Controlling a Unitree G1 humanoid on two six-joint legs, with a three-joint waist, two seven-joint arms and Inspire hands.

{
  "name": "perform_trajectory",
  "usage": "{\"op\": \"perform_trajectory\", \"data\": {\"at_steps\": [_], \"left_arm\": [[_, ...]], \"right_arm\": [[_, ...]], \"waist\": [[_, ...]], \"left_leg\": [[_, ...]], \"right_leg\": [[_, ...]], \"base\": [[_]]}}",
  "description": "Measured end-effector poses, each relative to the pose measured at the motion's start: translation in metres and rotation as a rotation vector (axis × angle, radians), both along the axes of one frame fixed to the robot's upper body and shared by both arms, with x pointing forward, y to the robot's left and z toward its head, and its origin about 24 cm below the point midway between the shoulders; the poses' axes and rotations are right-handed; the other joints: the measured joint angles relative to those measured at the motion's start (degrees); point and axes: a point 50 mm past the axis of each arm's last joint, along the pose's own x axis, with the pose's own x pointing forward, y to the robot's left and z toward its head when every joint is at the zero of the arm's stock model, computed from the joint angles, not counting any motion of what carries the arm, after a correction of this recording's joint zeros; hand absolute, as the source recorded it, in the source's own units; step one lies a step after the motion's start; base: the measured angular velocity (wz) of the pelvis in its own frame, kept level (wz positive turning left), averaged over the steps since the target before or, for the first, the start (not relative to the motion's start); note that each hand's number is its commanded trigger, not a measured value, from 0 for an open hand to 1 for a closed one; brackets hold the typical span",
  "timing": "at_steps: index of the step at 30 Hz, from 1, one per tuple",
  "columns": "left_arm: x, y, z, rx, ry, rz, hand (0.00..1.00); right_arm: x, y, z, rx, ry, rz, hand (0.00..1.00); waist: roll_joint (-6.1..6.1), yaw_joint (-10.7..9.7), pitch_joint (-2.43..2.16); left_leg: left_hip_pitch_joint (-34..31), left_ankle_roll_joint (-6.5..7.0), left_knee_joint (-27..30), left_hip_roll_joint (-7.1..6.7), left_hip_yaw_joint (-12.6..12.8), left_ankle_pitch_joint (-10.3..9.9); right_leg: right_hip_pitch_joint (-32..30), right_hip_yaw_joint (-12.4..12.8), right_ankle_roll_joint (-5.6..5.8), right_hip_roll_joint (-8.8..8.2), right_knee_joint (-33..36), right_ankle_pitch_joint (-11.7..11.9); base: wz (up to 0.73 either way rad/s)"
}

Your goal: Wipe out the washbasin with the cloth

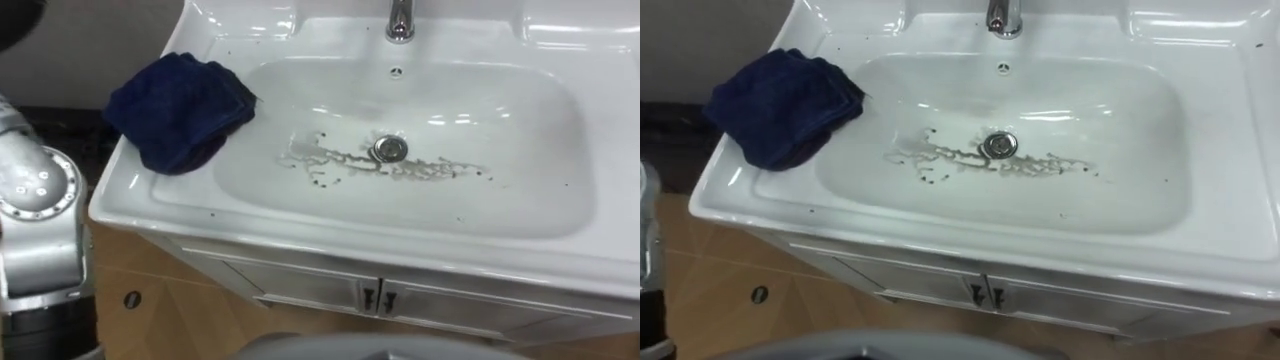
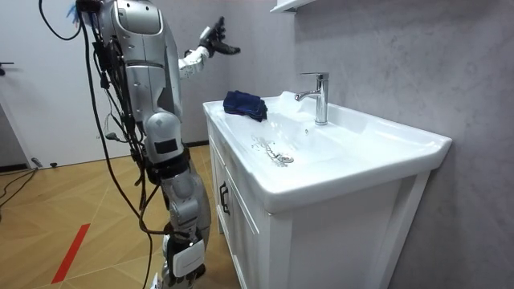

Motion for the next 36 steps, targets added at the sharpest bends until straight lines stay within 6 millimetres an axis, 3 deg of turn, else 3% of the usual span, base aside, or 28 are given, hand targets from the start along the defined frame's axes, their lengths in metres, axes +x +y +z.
{"op": "perform_trajectory", "data": {"at_steps": [2,8,14,25,27,32,36], "left_arm": [[0.006,-0.01,-0.012,-0.003,0.073,-0.063,0.0],[0.011,-0.025,-0.018,0.057,0.141,-0.159,0.0],[0.013,-0.028,-0.031,0.07,0.211,-0.157,0.0],[0.009,-0.027,-0.037,0.075,0.239,-0.147,0.0],[0.007,-0.027,-0.042,0.072,0.264,-0.142,0.0],[0.004,-0.02,-0.079,0.061,0.466,-0.109,0.0],[0.003,-0.02,-0.084,0.052,0.497,-0.104,0.0]], "right_arm": [[0.001,0.0,0.0,-0.001,-0.004,-0.001,0.0],[0.003,0.0,0.0,-0.002,0.0,0.0,0.0],[0.002,0.001,0.0,-0.002,0.01,0.003,0.0],[0.001,0.001,0.0,-0.016,0.005,-0.031,0.0],[0.001,0.0,0.0,-0.018,0.007,-0.032,0.0],[0.001,0.002,-0.001,-0.015,0.017,-0.037,0.0],[-0.001,0.002,-0.001,-0.017,0.033,-0.042,0.0]], "waist": [[-0.16,-0.1,-0.02],[-0.48,-0.5,-0.09],[-0.35,-0.5,-0.2],[-1.12,-0.5,-0.38],[-1.22,-0.4,-0.35],[-1.7,-0.2,-0.35],[-2.03,-0.2,-0.42]], "left_leg": [[0.0,-0.03,0.1,0.17,0.3,0.0],[0.0,-0.05,0.2,0.39,0.7,0.0],[0.1,-0.05,0.1,0.52,0.8,0.0],[0.2,-0.16,-0.3,0.59,0.8,0.2],[0.2,-0.16,-0.5,0.58,0.9,0.2],[1.0,-0.22,-1.4,0.62,1.6,0.7],[0.9,-0.22,-1.4,0.61,1.5,0.7]], "right_leg": [[0.0,0.1,-0.02,0.12,0.0,0.0],[0.0,1.1,-0.14,0.3,0.0,0.1],[-0.1,1.2,-0.24,0.36,0.0,0.2],[-0.6,1.3,-0.26,0.36,0.8,0.2],[-0.6,1.4,-0.26,0.36,0.8,0.2],[-0.7,1.9,-0.26,0.3,0.7,0.2],[-0.8,1.9,-0.27,0.3,0.7,0.2]], "base": [[-0.04],[-0.02],[-0.02],[0.0],[0.0],[-0.07],[0.0]]}}
